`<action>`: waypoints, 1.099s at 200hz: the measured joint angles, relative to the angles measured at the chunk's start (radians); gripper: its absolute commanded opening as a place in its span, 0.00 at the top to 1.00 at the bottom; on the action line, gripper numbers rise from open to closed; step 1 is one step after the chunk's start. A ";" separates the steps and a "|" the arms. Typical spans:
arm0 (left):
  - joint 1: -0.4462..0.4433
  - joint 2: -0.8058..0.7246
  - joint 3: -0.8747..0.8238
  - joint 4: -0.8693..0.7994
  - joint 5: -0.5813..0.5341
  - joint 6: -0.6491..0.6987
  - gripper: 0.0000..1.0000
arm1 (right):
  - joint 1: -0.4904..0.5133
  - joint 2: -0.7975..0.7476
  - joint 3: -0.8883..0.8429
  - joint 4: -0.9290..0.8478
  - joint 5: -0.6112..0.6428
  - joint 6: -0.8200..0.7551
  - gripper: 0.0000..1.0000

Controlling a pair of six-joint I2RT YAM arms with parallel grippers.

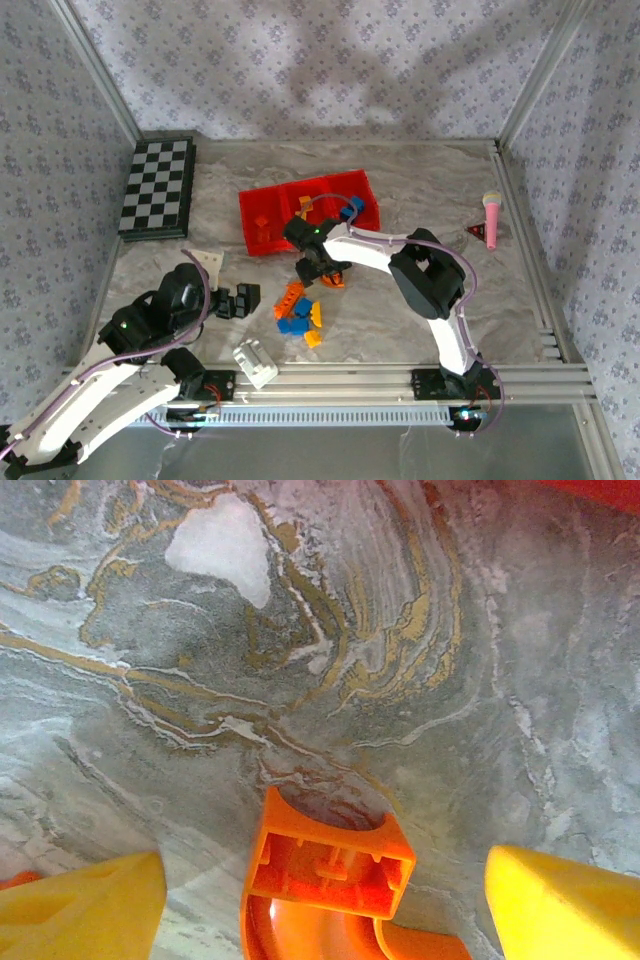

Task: Sort the legos into containers by color
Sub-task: Pick up the lego from the center of the table, then place the lego in the container.

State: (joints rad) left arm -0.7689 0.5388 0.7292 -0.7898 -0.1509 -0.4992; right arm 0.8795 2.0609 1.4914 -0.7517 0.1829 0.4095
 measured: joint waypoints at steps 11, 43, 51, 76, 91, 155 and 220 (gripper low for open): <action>0.000 0.000 0.000 0.000 0.000 0.000 0.00 | 0.000 0.000 0.000 0.000 0.000 0.000 0.19; 0.000 0.000 0.000 0.000 0.000 0.000 0.00 | 0.001 0.000 0.000 0.001 0.001 0.001 0.25; 0.000 0.000 0.000 0.000 0.000 0.000 0.00 | 0.001 0.000 0.000 0.000 0.003 0.000 0.27; 0.000 0.000 0.000 0.000 0.000 0.000 0.00 | -0.001 0.000 0.000 -0.001 0.017 0.000 0.31; 0.000 0.000 0.000 0.000 0.000 0.000 0.00 | -0.002 0.000 0.000 -0.002 0.023 0.001 0.35; 0.000 -0.001 0.000 0.000 0.000 0.000 0.00 | -0.009 -0.008 -0.001 -0.019 0.052 -0.007 0.56; 0.000 -0.014 0.000 0.000 -0.007 -0.003 0.00 | -0.008 -0.098 0.012 -0.019 0.091 -0.007 0.61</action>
State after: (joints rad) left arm -0.7689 0.5251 0.7292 -0.7902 -0.1577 -0.5022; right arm 0.8711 1.9625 1.5036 -0.7708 0.2741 0.4026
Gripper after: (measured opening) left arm 0.995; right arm 0.395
